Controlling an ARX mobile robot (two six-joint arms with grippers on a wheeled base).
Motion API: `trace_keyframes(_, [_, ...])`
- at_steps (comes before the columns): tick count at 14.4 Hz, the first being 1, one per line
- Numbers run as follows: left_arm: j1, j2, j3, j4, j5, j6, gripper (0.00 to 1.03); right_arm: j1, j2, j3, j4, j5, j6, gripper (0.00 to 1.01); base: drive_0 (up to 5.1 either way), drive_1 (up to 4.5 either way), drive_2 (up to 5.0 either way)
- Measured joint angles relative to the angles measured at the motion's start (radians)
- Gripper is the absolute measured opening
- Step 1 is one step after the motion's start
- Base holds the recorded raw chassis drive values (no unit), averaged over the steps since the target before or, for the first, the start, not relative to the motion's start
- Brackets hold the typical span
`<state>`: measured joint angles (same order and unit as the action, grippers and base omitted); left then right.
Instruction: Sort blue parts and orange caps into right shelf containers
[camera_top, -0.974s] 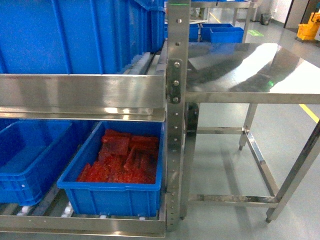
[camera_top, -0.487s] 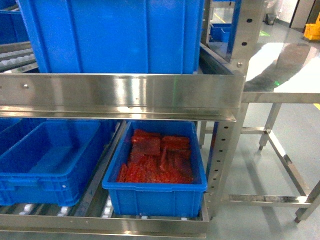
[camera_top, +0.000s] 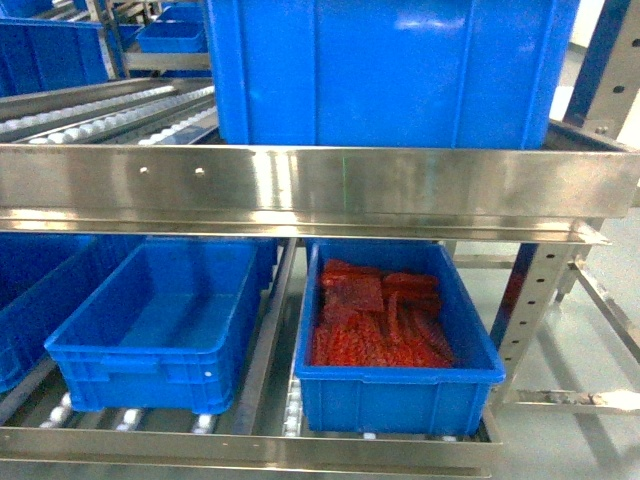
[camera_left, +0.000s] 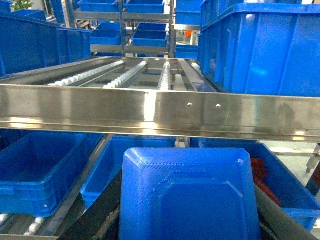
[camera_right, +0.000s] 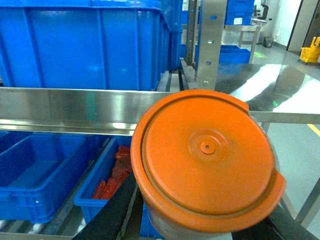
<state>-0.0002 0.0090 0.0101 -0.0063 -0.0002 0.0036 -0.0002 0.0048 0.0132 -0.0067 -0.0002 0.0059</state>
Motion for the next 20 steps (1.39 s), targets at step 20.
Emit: trace_keyframes(20, [0.0, 0.0, 0.0, 0.0, 0.0, 0.0, 0.43, 0.0, 0.0, 0.0, 0.001, 0.0, 0.0, 0.43, -5.0, 2.45, 2.5])
